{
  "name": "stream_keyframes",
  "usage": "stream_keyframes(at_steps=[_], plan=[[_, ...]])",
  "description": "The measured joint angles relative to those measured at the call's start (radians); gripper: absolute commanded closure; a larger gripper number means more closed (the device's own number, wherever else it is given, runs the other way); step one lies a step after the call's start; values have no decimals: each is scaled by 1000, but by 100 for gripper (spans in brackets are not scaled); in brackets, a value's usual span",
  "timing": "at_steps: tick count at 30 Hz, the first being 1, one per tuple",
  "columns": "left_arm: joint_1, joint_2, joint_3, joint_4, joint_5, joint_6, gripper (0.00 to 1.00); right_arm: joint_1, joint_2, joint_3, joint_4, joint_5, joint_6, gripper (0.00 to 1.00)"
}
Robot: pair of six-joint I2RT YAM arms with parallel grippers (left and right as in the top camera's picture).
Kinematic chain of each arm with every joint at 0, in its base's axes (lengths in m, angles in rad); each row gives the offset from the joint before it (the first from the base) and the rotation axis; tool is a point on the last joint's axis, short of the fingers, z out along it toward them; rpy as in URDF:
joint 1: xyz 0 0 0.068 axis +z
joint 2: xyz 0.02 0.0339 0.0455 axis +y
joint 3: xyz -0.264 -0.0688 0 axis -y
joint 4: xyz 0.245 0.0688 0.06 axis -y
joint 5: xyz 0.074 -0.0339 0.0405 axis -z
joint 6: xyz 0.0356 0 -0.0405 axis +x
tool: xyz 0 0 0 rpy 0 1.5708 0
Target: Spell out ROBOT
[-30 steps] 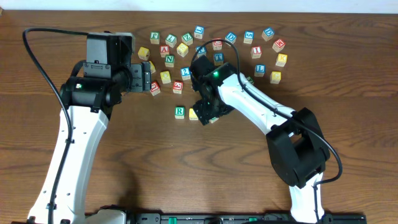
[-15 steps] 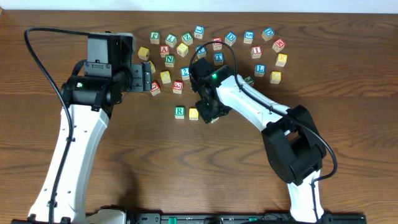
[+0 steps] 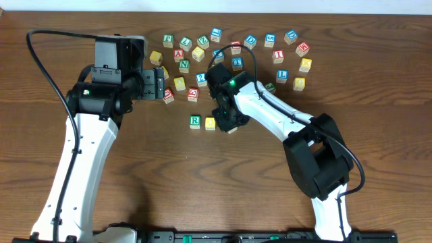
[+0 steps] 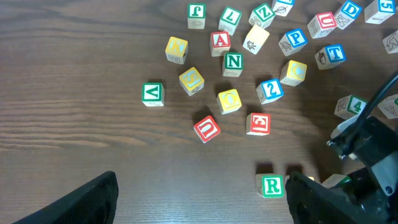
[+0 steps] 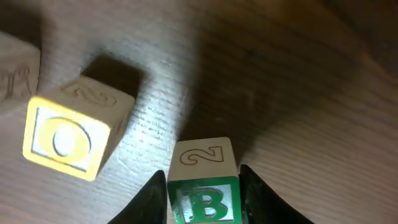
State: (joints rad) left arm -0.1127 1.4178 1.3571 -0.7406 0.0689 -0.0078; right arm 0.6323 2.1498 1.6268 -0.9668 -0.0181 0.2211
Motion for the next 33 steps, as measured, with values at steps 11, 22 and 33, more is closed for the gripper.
stream_keyframes(at_steps=[11, 22, 33], plan=[[0, 0, 0, 0, 0, 0, 15, 3, 0, 1, 64, -5, 387, 70], [0, 0, 0, -4, 0, 0, 15, 16, 0, 1, 69, 0, 449, 53], [0, 0, 0, -6, 0, 0, 15, -24, 8, 220, -66, 0, 370, 46]])
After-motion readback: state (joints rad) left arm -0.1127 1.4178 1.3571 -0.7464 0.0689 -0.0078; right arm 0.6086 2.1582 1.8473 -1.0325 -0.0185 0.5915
